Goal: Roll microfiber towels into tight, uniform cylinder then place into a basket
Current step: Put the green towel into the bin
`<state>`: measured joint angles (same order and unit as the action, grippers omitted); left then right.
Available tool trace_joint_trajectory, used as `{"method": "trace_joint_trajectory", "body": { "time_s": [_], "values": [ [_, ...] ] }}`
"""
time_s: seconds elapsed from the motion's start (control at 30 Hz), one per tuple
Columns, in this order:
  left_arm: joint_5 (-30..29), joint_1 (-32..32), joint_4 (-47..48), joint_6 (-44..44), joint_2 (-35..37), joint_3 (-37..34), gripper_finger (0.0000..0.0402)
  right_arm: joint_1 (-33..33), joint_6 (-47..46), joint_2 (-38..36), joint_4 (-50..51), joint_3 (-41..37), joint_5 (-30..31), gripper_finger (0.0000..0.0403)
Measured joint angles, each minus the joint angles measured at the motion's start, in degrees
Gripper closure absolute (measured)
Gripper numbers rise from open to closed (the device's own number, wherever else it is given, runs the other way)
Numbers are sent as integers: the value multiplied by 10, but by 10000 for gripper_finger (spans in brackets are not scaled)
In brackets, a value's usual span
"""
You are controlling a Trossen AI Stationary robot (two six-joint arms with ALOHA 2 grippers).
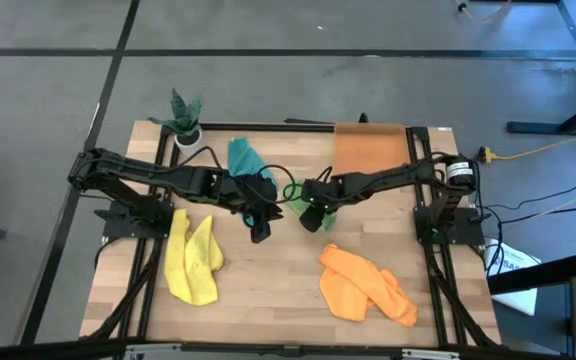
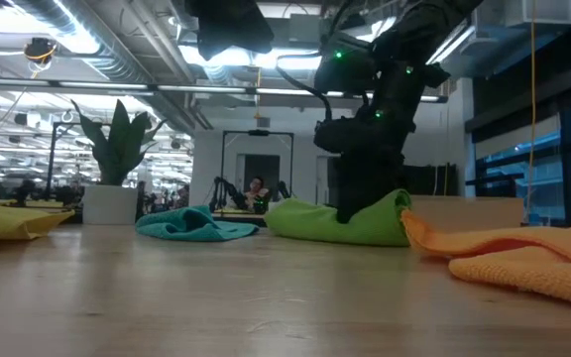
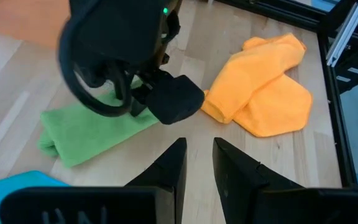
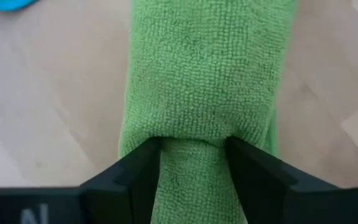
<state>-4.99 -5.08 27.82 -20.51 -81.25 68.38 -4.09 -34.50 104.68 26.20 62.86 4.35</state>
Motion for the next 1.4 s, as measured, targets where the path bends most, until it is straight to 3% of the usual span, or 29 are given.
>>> {"method": "trace_joint_trajectory", "body": {
  "time_s": [0.17, 0.57, 0.9, 1.0, 1.17, 1.4],
  "values": [
    [0, 0, 0, 0, 0, 0, 333, -7, -27, 0, 31, 4, 5, 223],
    [0, 0, 0, 0, 0, 0, 333, -6, 3, 27, 42, 6, 36, 231],
    [0, 0, 0, 0, 0, 0, 333, -9, 2, 52, 44, 9, 4, 235],
    [0, 0, 0, 0, 0, 0, 333, -15, 4, 52, 44, 8, -17, 267],
    [0, 0, 0, 0, 0, 0, 333, -20, 19, 52, 41, 8, -32, 376],
    [0, 0, 0, 0, 0, 0, 333, -18, 62, 49, 84, 37, -3, 381]
  ]
}}
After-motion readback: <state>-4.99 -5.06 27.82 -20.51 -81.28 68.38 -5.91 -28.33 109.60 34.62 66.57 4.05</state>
